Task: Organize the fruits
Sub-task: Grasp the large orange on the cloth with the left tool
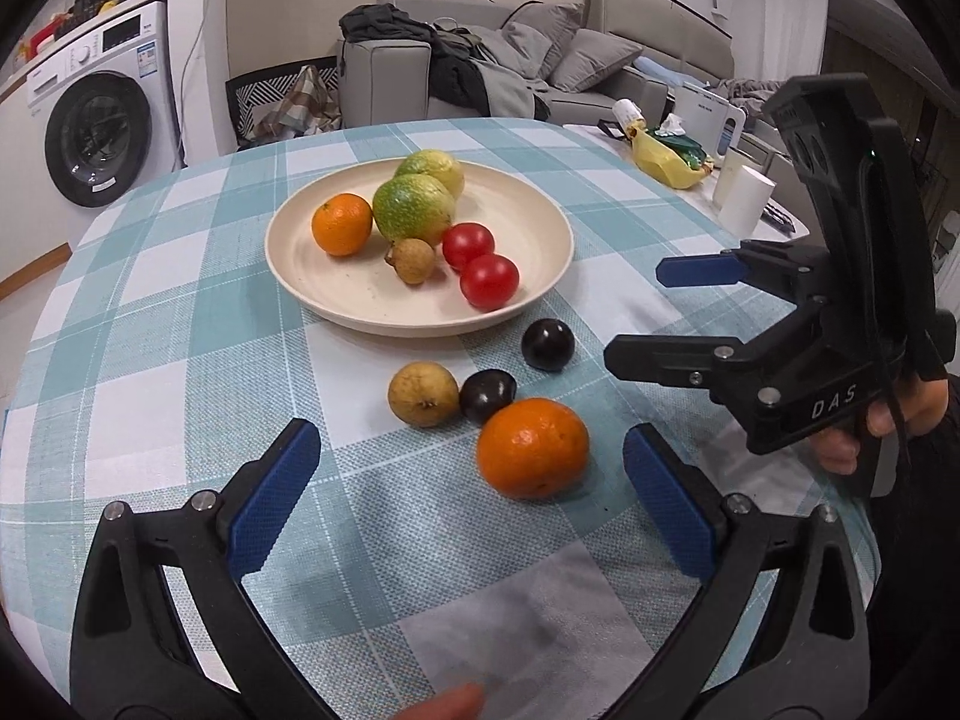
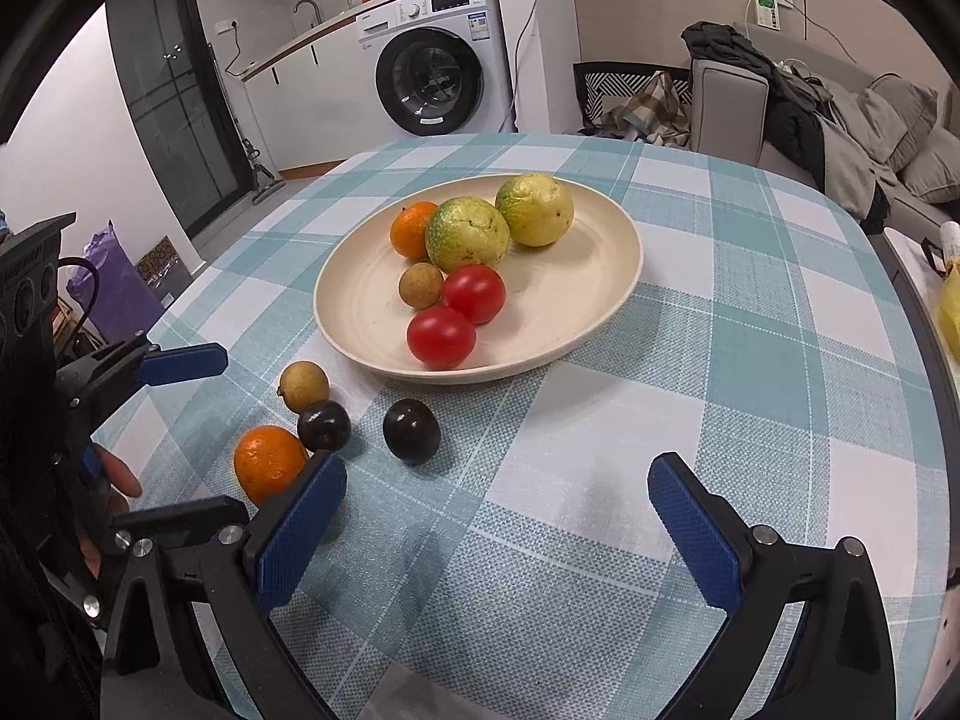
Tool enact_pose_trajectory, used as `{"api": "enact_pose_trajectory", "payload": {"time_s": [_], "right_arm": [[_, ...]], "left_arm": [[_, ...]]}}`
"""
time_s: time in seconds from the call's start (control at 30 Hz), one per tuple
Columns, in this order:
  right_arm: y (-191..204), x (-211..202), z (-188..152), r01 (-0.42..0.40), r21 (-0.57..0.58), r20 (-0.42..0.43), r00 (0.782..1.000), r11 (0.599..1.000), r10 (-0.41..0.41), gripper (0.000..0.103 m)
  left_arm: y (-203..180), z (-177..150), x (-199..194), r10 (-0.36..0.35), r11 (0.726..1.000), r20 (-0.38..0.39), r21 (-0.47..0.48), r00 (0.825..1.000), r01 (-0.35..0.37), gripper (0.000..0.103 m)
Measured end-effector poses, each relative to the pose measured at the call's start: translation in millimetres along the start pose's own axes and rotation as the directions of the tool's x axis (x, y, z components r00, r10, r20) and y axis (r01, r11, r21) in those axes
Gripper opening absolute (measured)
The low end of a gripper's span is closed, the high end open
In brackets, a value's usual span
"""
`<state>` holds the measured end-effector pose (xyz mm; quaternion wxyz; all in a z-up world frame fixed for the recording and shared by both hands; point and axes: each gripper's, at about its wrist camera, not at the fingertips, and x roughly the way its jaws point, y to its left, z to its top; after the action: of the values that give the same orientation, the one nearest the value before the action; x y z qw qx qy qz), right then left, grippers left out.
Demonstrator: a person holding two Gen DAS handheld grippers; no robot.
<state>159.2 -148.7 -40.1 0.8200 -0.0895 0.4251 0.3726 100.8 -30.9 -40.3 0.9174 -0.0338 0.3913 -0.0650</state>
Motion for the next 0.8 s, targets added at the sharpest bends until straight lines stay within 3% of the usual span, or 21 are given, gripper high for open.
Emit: {"api": "enact_pose_trajectory", "payload": {"time_s": [0.13,0.33,0.47,0.63,0.8], "right_arm": [[0.4,0.5,0.1,0.000,-0.001,-0.001,1.000,1.000,0.000,0.103],[-0.6,0.9,0.0,-0.003,0.005,0.000,1.000,1.000,0.003,0.103],[0.1,1.4,0.0,-0.001,0.001,-0.003,1.000,1.000,0.001,0.103],[0.3,1.1,0.0,-0.002,0.002,-0.001,1.000,1.000,0.002,0.103],[0.7,0.4,0.1,-0.003,-0.001,0.000,1.000,1.000,0.003,0.103]], "left_arm": [[-2.1,-0.9,3.9,-0.017,1.000,-0.020,0.003,1.000,0.017,0.095],[-5.2,-3.5,6.2,-0.013,1.000,-0.024,0.026,1.000,0.013,0.095],[-8.4,-4.1,6.6,-0.048,0.998,-0.031,0.040,0.998,0.049,0.094],[-11.1,-4.5,11.5,-0.022,0.998,-0.048,0.054,0.999,0.025,0.081],[-9.4,-5.4,11.3,-0.040,0.998,-0.047,0.046,0.998,0.042,0.074]]}}
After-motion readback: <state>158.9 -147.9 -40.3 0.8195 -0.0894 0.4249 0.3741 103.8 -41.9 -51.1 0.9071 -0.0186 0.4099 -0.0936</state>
